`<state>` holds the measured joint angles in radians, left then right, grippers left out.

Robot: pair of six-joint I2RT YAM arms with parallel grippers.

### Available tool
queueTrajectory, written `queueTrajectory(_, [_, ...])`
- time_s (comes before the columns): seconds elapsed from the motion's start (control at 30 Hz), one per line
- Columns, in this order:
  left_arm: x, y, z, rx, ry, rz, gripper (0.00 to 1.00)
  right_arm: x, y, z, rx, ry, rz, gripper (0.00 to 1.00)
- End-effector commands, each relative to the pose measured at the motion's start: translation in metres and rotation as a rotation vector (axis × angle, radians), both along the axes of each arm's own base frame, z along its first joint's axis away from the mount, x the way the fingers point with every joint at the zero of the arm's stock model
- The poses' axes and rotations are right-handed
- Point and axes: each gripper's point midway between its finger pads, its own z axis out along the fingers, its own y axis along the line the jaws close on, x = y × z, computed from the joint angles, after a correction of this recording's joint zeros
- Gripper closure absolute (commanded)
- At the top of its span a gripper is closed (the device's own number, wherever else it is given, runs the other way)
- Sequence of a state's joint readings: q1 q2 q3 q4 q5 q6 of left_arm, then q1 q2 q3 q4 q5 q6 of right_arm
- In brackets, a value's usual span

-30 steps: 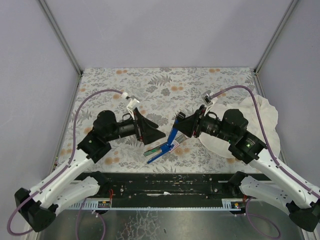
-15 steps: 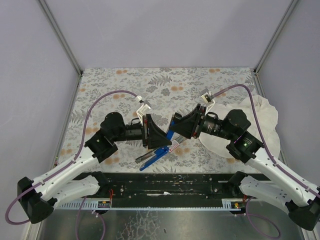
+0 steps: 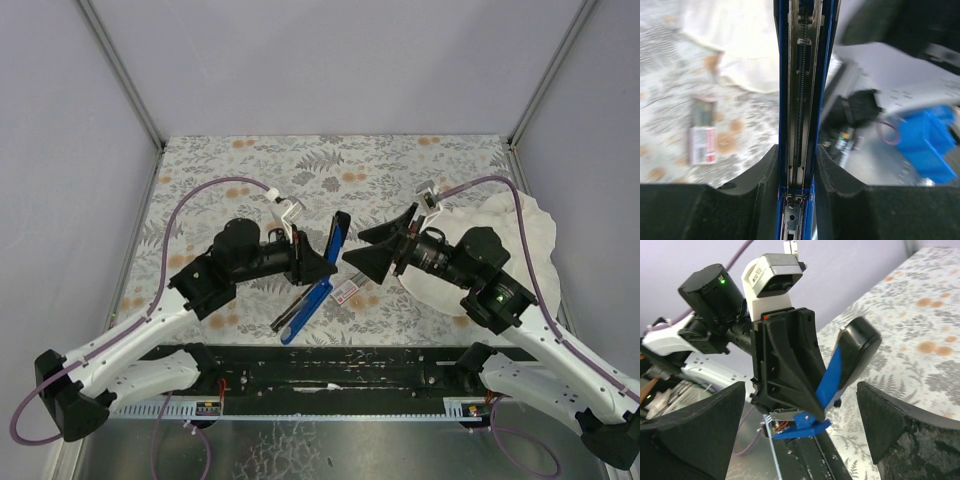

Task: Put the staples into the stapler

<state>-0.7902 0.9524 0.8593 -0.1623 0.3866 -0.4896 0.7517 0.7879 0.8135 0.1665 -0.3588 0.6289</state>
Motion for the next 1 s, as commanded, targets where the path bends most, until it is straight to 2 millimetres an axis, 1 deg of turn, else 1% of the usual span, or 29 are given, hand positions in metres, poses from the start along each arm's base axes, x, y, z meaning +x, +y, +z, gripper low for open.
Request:
queueTrajectory(0.0, [0.063, 0.043, -0.034, 0.329, -0.02, 0.349, 1.0, 0.019, -0.021, -0.009, -0.043, -0.031, -0.163, 0.01])
queueTrajectory(0.03, [0.072, 0.05, -0.045, 0.399, -0.008, 0.388, 1.0, 0.021, -0.023, -0.012, -0.052, -0.027, -0.176, 0.0])
queueTrajectory(0.13, [0.097, 0.062, -0.068, 0.54, 0.011, 0.45, 1.0, 0.022, -0.026, -0.021, -0.07, -0.019, -0.198, 0.01])
queueTrajectory(0.23, [0.121, 0.07, -0.096, 0.624, 0.066, 0.465, 1.0, 0.022, -0.029, -0.03, -0.087, -0.005, -0.212, 0.01])
queueTrajectory(0.3, [0.137, 0.079, -0.112, 0.683, 0.086, 0.485, 1.0, 0.024, -0.033, -0.038, -0.104, 0.006, -0.23, 0.01])
queueTrajectory(0.37, [0.151, 0.083, -0.123, 0.734, 0.1, 0.497, 1.0, 0.024, -0.037, -0.043, -0.116, 0.01, -0.246, 0.01])
queueTrajectory(0.5, [0.172, 0.078, -0.138, 0.78, 0.109, 0.471, 1.0, 0.025, -0.041, -0.052, -0.143, 0.017, -0.265, 0.01])
queueTrajectory(0.67, [0.196, 0.075, -0.162, 0.83, 0.129, 0.441, 1.0, 0.027, -0.043, -0.059, -0.159, 0.023, -0.278, 0.0])
queueTrajectory(0.7, [0.201, 0.075, -0.173, 0.849, 0.145, 0.431, 1.0, 0.027, -0.043, -0.06, -0.162, 0.025, -0.279, 0.01])
queueTrajectory(0.73, [0.205, 0.073, -0.176, 0.855, 0.145, 0.424, 1.0, 0.028, -0.043, -0.062, -0.166, 0.028, -0.281, 0.01])
queueTrajectory(0.8, [0.214, 0.071, -0.196, 0.892, 0.162, 0.403, 1.0, 0.029, -0.042, -0.065, -0.171, 0.033, -0.281, 0.01])
queueTrajectory(0.83, [0.221, 0.068, -0.201, 0.902, 0.163, 0.397, 1.0, 0.029, -0.042, -0.067, -0.173, 0.037, -0.281, 0.01])
queueTrajectory(0.9, [0.227, 0.065, -0.216, 0.929, 0.175, 0.381, 1.0, 0.029, -0.041, -0.069, -0.178, 0.04, -0.28, 0.01])
queueTrajectory(0.97, [0.236, 0.06, -0.223, 0.937, 0.171, 0.375, 1.0, 0.029, -0.041, -0.071, -0.183, 0.045, -0.28, 0.01])
